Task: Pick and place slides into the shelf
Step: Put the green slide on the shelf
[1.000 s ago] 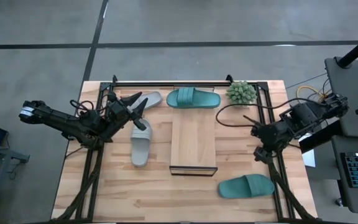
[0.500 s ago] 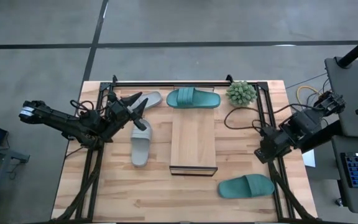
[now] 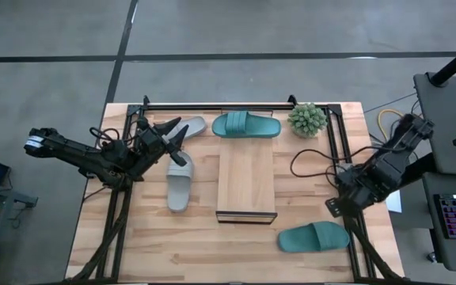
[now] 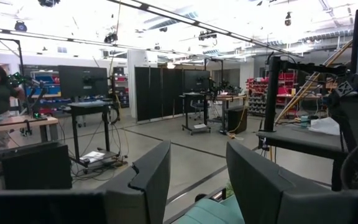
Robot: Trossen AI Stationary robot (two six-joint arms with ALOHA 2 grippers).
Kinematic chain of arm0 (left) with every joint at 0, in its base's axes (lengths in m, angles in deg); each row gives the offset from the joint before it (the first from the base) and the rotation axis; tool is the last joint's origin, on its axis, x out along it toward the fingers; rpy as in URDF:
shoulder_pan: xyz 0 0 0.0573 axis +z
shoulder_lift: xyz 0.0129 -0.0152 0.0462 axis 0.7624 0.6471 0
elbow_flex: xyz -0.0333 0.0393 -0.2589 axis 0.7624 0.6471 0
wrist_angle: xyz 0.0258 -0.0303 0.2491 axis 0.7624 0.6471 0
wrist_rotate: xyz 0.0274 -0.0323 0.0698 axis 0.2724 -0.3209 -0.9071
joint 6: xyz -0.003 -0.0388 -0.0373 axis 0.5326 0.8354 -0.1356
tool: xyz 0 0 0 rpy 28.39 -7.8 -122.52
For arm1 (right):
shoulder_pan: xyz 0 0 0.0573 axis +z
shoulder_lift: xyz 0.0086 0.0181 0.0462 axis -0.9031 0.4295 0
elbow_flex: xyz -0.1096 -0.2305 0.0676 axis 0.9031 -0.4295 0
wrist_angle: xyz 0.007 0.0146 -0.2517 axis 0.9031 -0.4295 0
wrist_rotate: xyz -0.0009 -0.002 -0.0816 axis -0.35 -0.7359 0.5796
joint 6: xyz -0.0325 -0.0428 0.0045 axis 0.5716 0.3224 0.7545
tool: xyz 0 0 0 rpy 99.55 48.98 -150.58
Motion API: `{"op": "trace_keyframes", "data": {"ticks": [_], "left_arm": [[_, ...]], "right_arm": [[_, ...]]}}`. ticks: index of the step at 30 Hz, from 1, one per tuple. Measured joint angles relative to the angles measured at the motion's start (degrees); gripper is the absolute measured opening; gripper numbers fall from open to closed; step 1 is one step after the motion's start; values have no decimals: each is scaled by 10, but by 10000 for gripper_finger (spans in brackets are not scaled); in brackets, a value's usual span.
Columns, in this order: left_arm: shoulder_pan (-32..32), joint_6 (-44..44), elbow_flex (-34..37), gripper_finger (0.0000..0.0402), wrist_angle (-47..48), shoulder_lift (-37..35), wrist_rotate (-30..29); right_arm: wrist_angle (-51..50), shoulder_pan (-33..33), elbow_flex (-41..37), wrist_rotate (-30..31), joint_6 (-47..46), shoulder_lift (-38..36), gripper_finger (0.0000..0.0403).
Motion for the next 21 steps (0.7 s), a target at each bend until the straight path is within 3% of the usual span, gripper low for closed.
{"op": "trace_keyframes", "data": {"ticks": [5, 11, 18, 21], "left_arm": [[0, 0, 0, 141, 0, 0, 0], [0, 0, 0, 141, 0, 0, 0], [0, 0, 2, 141, 0, 0, 0], [0, 0, 3, 141, 0, 0, 0]], "right_arm": [[110, 25, -38, 57, -16, -9, 208], [146, 60, -85, 61, -54, -14, 208], [217, 114, -139, 139, -123, -47, 208], [220, 132, -152, 142, -140, -54, 208]]}}
